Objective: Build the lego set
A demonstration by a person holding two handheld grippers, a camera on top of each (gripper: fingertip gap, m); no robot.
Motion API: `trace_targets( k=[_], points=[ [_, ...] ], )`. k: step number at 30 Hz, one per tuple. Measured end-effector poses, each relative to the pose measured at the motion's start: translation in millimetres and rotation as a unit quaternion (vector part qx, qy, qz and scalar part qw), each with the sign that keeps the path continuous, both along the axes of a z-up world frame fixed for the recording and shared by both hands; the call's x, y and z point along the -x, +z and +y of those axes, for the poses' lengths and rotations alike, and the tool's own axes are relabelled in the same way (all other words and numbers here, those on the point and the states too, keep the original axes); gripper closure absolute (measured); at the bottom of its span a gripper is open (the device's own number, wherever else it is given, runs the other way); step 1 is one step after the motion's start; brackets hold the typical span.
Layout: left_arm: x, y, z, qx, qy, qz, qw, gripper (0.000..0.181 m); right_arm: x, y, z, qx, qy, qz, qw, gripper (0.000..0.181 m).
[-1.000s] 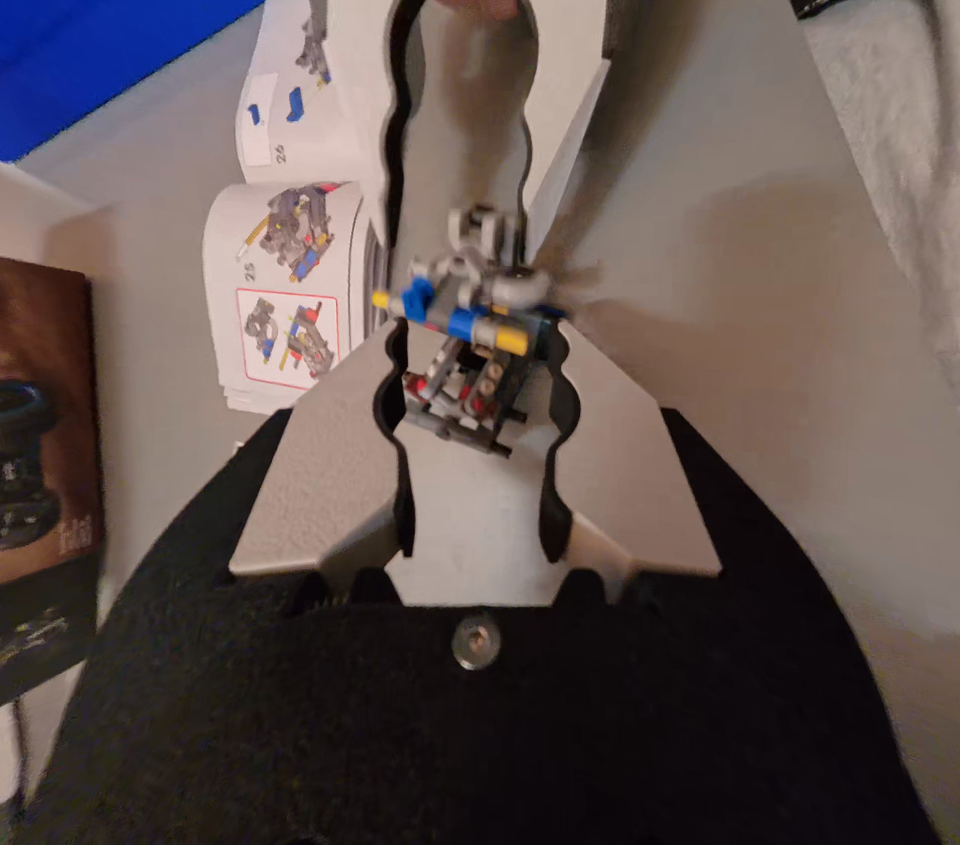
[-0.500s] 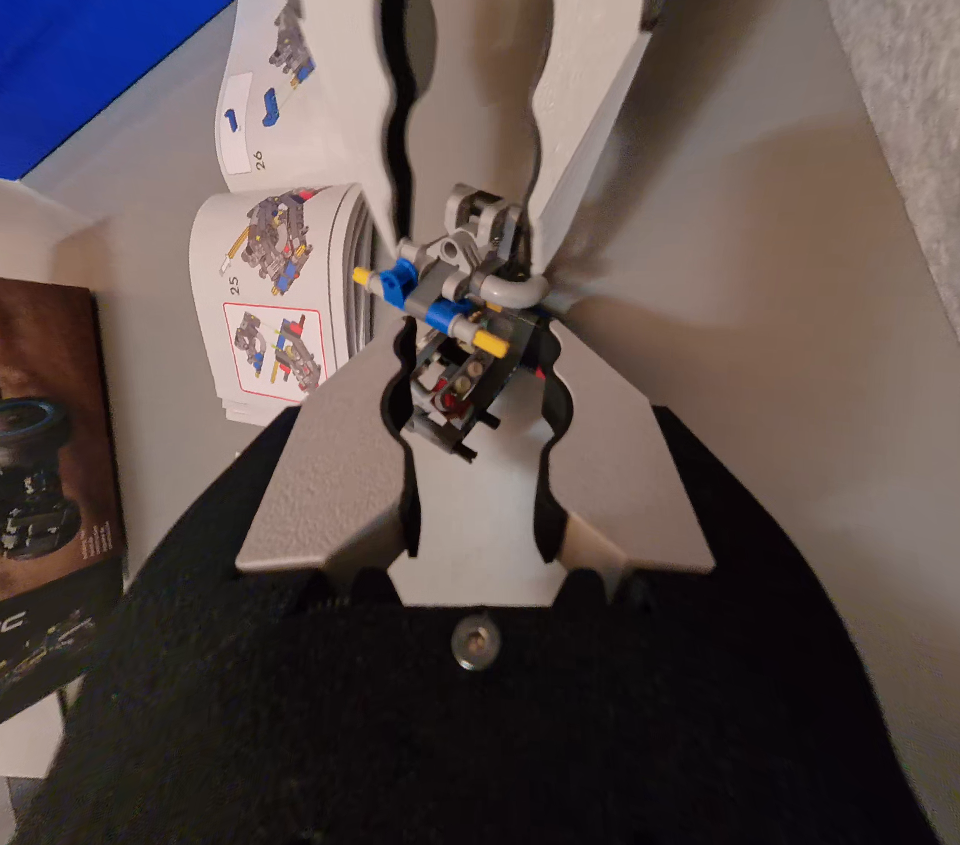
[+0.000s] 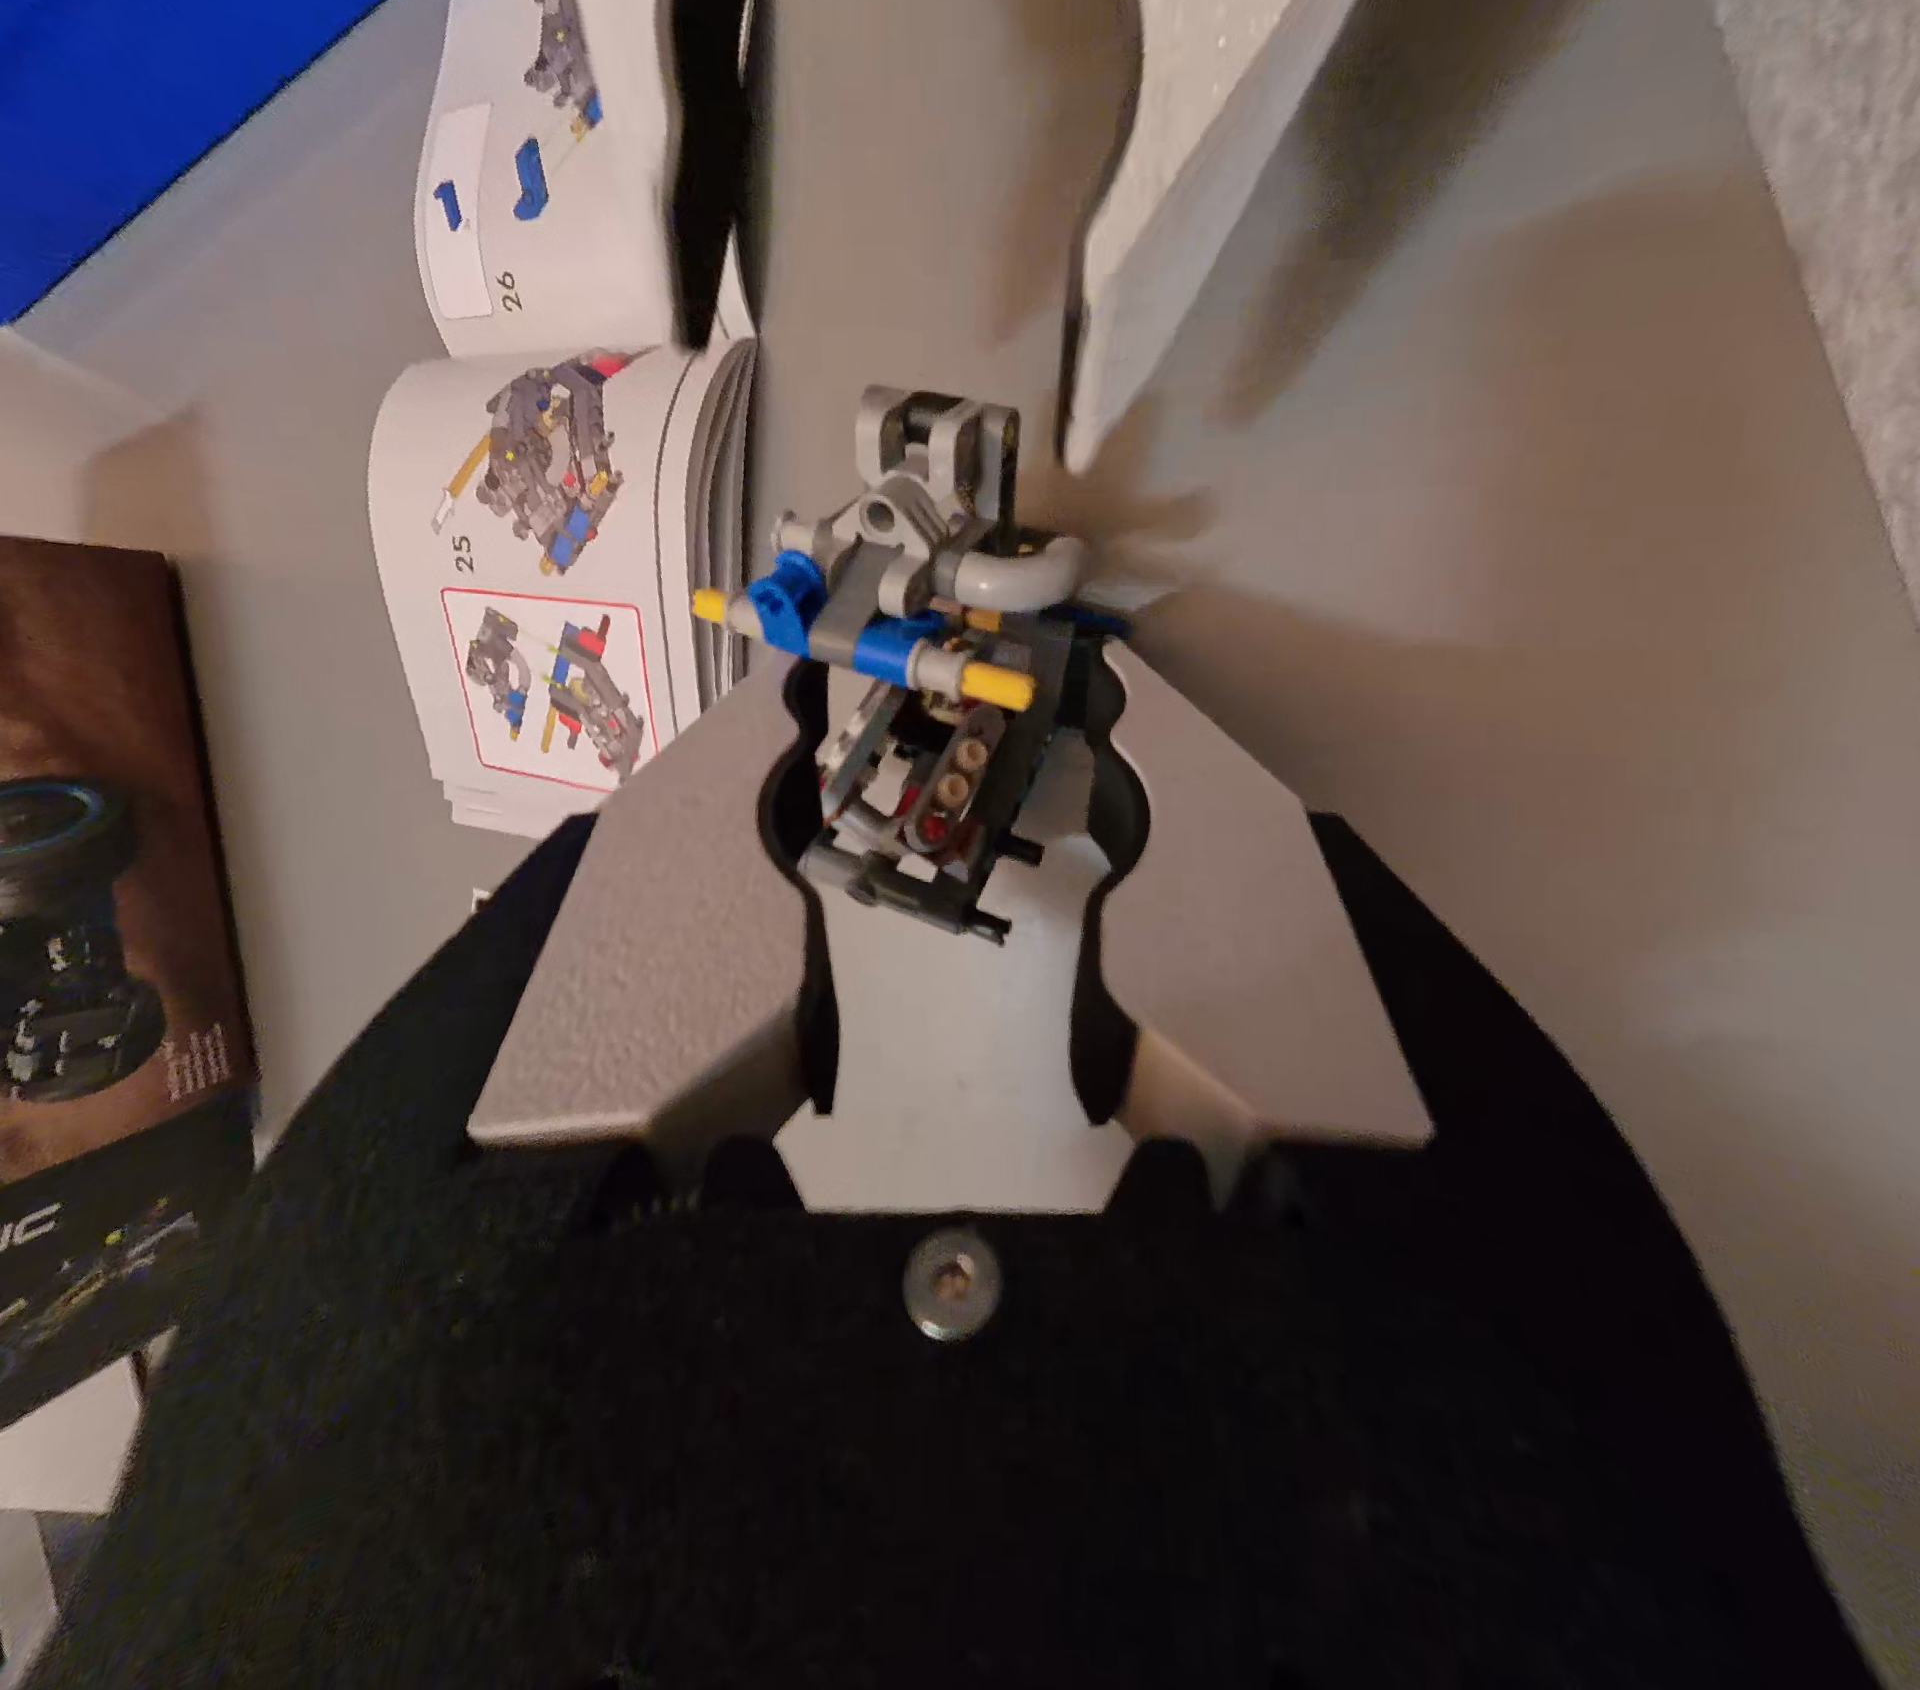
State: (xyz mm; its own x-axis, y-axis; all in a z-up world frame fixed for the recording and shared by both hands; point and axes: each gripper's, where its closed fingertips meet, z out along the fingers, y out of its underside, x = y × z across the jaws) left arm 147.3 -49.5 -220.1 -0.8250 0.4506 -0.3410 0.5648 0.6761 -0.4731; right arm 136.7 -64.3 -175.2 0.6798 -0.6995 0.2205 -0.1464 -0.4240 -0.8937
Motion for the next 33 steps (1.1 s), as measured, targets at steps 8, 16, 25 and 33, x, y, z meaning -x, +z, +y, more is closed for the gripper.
trace_targets(
  k=[8, 16, 25, 33],
  points=[
    [-3, -8, -3, -0.012, 0.006, 0.021, 1.0, 0.14, -2, -36, -3, 0.042, 0.008, 0.03, 0.999, 0.156],
    [-4, -6, -6, -0.073, 0.02, 0.051, 0.996, 0.134, -1, -37, -7, 0.041, 0.02, 0.013, 0.999, 0.156],
    [0, -13, -8, -0.187, -0.025, 0.089, 0.978, 0.122, 1, -43, -9, 0.064, 0.038, 0.014, 0.997, 0.156],
    [-5, -28, -6, -0.232, -0.001, 0.052, 0.971, 0.119, 2, -45, -6, 0.084, 0.05, 0.002, 0.995, 0.156]
  ],
)
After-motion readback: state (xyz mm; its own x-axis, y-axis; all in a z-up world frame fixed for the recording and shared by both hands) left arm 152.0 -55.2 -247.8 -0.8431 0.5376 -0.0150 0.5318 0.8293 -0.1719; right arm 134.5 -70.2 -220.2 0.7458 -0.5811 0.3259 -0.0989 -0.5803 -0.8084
